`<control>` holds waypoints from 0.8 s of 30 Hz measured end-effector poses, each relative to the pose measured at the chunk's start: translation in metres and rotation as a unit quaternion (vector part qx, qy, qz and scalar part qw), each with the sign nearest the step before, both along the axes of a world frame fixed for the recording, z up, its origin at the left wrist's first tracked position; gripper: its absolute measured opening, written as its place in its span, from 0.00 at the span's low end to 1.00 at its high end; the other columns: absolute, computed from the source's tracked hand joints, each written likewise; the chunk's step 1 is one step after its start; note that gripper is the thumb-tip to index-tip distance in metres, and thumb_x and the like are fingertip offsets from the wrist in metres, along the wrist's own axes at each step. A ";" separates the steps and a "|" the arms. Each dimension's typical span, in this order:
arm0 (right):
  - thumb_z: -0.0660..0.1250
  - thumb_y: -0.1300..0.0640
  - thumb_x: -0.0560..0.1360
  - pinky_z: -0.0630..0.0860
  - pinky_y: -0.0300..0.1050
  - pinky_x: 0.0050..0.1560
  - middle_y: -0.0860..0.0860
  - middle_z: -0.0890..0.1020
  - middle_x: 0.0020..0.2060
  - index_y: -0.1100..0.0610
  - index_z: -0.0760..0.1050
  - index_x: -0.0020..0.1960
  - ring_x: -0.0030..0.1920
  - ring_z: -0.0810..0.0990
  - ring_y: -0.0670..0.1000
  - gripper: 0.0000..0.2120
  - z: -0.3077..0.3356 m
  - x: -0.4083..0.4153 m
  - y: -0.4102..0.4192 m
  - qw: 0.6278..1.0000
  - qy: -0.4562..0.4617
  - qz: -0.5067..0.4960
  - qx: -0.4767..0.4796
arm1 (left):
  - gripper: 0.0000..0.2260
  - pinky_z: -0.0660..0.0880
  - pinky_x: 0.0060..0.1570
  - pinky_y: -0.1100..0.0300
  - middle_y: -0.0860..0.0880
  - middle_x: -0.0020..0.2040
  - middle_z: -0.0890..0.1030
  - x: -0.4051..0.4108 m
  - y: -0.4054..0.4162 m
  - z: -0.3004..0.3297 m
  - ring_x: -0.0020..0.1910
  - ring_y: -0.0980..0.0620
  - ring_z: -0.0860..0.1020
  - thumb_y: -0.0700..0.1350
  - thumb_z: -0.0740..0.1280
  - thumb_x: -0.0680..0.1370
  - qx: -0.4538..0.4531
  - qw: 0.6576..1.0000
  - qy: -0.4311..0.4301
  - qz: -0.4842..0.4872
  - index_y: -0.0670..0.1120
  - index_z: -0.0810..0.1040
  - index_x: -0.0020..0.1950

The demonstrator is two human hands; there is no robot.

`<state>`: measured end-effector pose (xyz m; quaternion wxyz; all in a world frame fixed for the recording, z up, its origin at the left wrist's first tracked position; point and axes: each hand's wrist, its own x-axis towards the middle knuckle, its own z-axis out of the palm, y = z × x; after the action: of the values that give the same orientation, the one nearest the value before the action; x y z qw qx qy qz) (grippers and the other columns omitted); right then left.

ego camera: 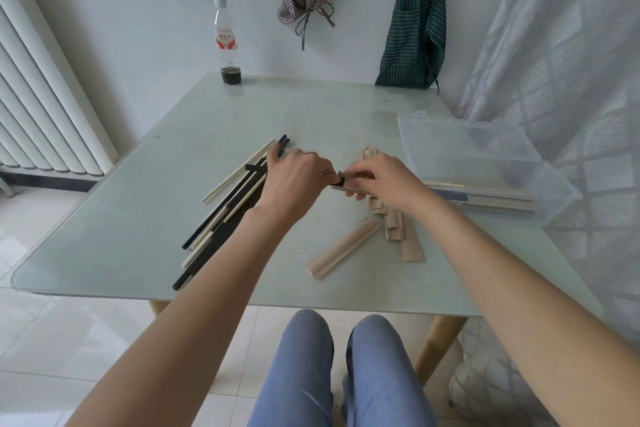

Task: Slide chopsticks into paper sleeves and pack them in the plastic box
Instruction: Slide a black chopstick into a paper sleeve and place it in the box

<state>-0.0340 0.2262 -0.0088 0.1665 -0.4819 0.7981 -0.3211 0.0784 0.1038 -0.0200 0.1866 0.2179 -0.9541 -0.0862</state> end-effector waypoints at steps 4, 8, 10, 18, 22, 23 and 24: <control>0.66 0.59 0.75 0.72 0.30 0.37 0.47 0.82 0.36 0.57 0.82 0.50 0.36 0.80 0.46 0.07 0.001 -0.009 0.008 0.999 0.033 -0.025 0.006 | 0.09 0.50 0.70 0.47 0.54 0.50 0.82 0.002 -0.011 0.001 0.58 0.51 0.75 0.53 0.62 0.79 0.030 0.999 0.015 0.020 0.53 0.79 0.53; 0.66 0.61 0.75 0.69 0.27 0.35 0.49 0.82 0.37 0.57 0.82 0.52 0.36 0.79 0.46 0.08 0.000 -0.013 0.014 0.998 0.038 -0.041 -0.002 | 0.07 0.56 0.66 0.50 0.53 0.47 0.81 0.002 -0.012 0.000 0.53 0.50 0.75 0.47 0.61 0.80 0.050 0.998 0.035 0.015 0.52 0.79 0.49; 0.66 0.60 0.75 0.70 0.28 0.35 0.51 0.82 0.39 0.56 0.82 0.51 0.36 0.78 0.46 0.07 0.002 -0.010 0.013 0.999 0.039 -0.034 -0.007 | 0.07 0.60 0.64 0.50 0.53 0.47 0.81 -0.004 -0.005 0.002 0.51 0.50 0.76 0.47 0.62 0.79 0.053 0.997 0.048 -0.004 0.52 0.79 0.48; 0.65 0.57 0.76 0.74 0.48 0.48 0.45 0.82 0.37 0.52 0.81 0.53 0.41 0.80 0.49 0.09 0.019 -0.032 0.040 0.993 0.087 -0.079 -0.019 | 0.15 0.62 0.66 0.46 0.52 0.55 0.81 -0.030 0.012 0.016 0.58 0.47 0.75 0.56 0.59 0.80 0.045 0.999 0.028 -0.005 0.51 0.75 0.62; 0.64 0.57 0.77 0.73 0.51 0.51 0.43 0.77 0.37 0.53 0.81 0.54 0.45 0.76 0.49 0.09 0.022 -0.058 0.062 0.985 0.135 -0.108 -0.010 | 0.16 0.69 0.54 0.50 0.42 0.53 0.77 -0.057 0.033 0.022 0.55 0.40 0.73 0.51 0.55 0.82 0.053 0.997 -0.005 -0.057 0.44 0.76 0.61; 0.64 0.58 0.77 0.73 0.51 0.51 0.44 0.75 0.37 0.53 0.81 0.55 0.45 0.75 0.50 0.10 0.022 -0.064 0.067 0.983 0.142 -0.114 -0.013 | 0.16 0.69 0.54 0.50 0.41 0.53 0.77 -0.067 0.040 0.025 0.55 0.39 0.72 0.50 0.54 0.83 0.065 0.995 -0.004 -0.070 0.44 0.76 0.61; 0.64 0.59 0.77 0.72 0.51 0.51 0.45 0.75 0.38 0.54 0.81 0.55 0.45 0.75 0.50 0.10 0.022 -0.072 0.072 0.982 0.144 -0.122 -0.019 | 0.16 0.69 0.54 0.49 0.41 0.54 0.76 -0.076 0.047 0.027 0.55 0.38 0.72 0.50 0.54 0.82 0.079 0.994 0.001 -0.074 0.44 0.76 0.61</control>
<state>-0.1056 0.2986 0.0135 0.0001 -0.4251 0.8604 -0.2812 0.0020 0.1506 0.0069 0.1625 0.1609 -0.9577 -0.1749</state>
